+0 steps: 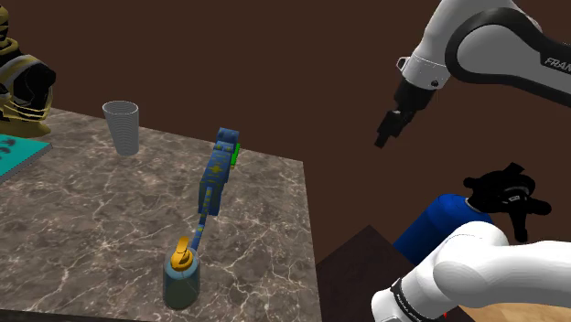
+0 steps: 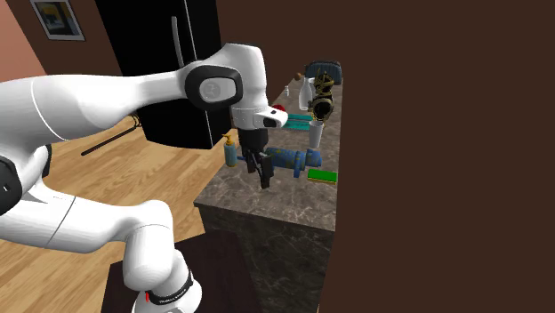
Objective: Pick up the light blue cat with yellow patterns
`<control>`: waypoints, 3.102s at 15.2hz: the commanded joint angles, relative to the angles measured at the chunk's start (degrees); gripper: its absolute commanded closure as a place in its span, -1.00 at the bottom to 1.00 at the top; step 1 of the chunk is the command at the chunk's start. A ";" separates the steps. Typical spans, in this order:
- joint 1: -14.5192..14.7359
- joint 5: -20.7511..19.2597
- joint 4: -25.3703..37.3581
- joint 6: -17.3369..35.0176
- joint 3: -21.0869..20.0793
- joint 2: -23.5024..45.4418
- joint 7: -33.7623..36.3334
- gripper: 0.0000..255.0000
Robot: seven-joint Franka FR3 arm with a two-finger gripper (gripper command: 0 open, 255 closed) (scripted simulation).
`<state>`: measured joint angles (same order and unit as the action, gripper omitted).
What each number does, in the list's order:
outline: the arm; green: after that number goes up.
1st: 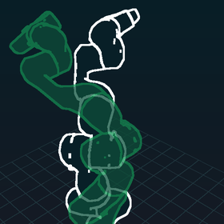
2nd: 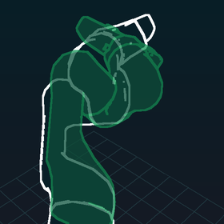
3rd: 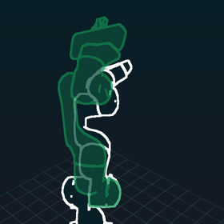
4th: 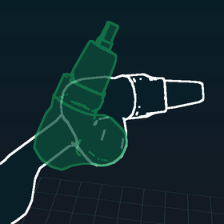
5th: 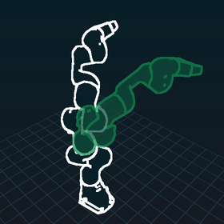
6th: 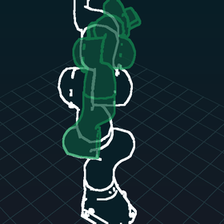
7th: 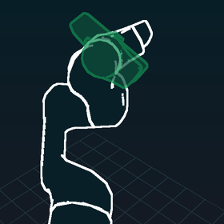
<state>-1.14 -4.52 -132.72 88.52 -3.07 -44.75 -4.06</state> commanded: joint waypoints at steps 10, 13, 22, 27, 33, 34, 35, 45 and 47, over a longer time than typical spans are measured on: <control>0.30 8.81 -1.57 6.85 -11.82 5.91 20.48 -1.00; 0.03 10.95 -0.49 9.63 -15.78 9.62 27.20 -1.00; -2.37 12.21 7.43 18.03 -27.46 25.30 47.99 -1.00; -3.62 7.94 14.78 21.69 -33.09 36.96 60.87 -1.00; -1.45 -1.70 26.65 23.32 -36.10 53.26 77.01 -1.00; -0.49 -3.38 28.99 23.21 -35.97 56.01 79.45 -1.00; 0.63 -4.97 31.45 23.01 -35.65 58.72 81.75 -1.00; 3.23 -9.01 32.51 27.50 -34.01 65.29 86.44 -1.00; 3.27 -9.07 32.54 27.53 -33.99 65.38 86.47 1.00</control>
<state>2.11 -13.53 -100.07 115.90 -37.07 20.58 82.36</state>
